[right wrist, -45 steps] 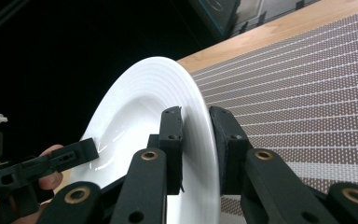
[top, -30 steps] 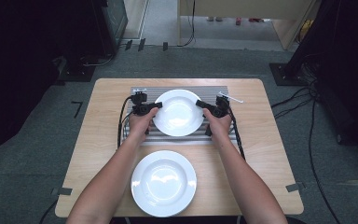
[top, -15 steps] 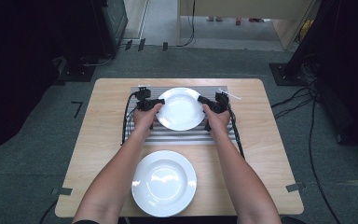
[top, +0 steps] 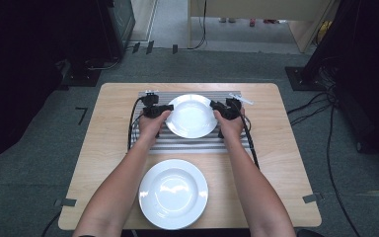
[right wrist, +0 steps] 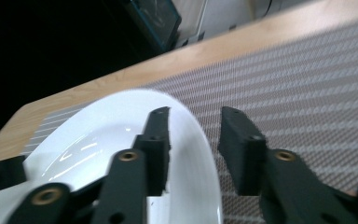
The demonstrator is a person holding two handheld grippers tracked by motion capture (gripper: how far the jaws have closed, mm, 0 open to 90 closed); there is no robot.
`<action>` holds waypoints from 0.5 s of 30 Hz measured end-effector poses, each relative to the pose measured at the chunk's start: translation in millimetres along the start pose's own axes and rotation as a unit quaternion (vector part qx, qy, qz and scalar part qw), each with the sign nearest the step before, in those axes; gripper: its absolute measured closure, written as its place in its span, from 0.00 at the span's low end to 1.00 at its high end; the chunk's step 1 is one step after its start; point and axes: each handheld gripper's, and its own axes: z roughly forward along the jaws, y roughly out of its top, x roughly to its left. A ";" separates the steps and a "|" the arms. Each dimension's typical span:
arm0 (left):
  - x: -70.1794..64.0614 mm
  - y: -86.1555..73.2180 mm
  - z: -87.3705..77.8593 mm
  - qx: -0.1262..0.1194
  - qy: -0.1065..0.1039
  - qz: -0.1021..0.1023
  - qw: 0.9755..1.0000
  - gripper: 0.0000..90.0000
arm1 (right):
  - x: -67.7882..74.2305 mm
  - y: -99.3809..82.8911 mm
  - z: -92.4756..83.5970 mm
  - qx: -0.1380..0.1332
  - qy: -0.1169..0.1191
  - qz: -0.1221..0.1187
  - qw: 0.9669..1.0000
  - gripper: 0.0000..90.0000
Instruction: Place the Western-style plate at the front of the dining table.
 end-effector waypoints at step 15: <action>4.3 -5.5 -55.4 -0.026 -0.042 0.040 0.998 0.40 | 6.3 21.8 -43.1 0.002 -0.023 -0.095 0.995 0.54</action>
